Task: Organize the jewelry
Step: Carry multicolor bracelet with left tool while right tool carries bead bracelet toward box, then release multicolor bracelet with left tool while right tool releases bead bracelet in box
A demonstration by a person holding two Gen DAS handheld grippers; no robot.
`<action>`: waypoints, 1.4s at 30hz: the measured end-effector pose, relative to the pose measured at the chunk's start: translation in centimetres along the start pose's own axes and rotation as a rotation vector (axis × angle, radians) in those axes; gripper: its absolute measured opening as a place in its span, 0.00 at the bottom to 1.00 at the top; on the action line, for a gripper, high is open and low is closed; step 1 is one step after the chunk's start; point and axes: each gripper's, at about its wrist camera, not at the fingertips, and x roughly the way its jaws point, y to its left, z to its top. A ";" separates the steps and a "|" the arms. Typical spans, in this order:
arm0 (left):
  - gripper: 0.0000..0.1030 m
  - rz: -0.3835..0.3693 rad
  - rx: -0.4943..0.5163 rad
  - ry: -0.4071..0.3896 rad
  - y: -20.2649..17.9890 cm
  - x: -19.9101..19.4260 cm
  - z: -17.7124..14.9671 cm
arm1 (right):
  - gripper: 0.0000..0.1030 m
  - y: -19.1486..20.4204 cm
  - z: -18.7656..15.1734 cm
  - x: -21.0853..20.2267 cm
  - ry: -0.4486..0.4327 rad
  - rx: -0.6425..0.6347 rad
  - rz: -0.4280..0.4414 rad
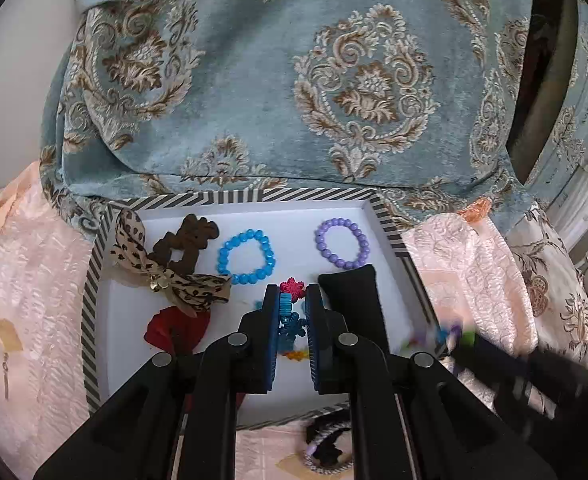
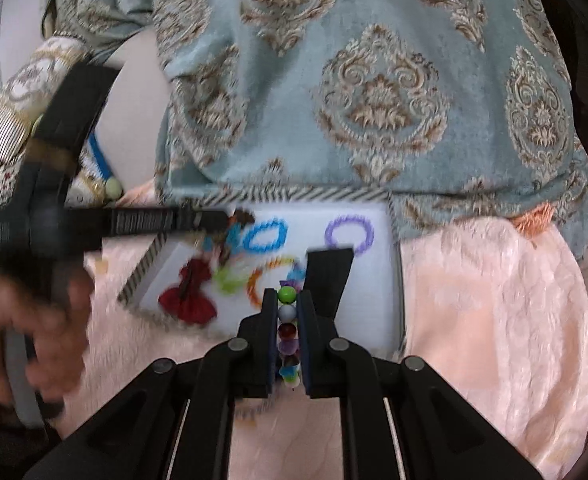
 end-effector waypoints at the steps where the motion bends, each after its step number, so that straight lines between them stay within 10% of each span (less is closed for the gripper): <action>1: 0.00 -0.001 -0.008 0.003 0.3 0.1 -0.1 | 0.09 -0.2 0.8 0.6 -0.003 0.008 -0.004; 11: 0.00 0.005 -0.057 0.043 2.5 2.6 -0.6 | 0.09 -3.0 7.5 11.8 0.087 0.151 -0.015; 21: 0.00 -0.029 -0.069 0.037 2.9 2.8 -0.1 | 0.09 -4.3 7.1 19.1 0.216 0.214 -0.011; 26: 0.00 0.016 -0.077 0.089 3.5 4.4 -0.9 | 0.10 -5.9 6.3 19.7 0.264 0.231 -0.076; 31: 0.00 0.067 -0.109 0.129 5.1 5.2 -1.3 | 0.44 -5.6 6.4 18.7 0.238 0.208 -0.090; 42: 0.14 0.076 -0.174 0.089 7.2 2.8 -1.1 | 0.47 -3.3 6.2 13.2 0.164 0.079 -0.132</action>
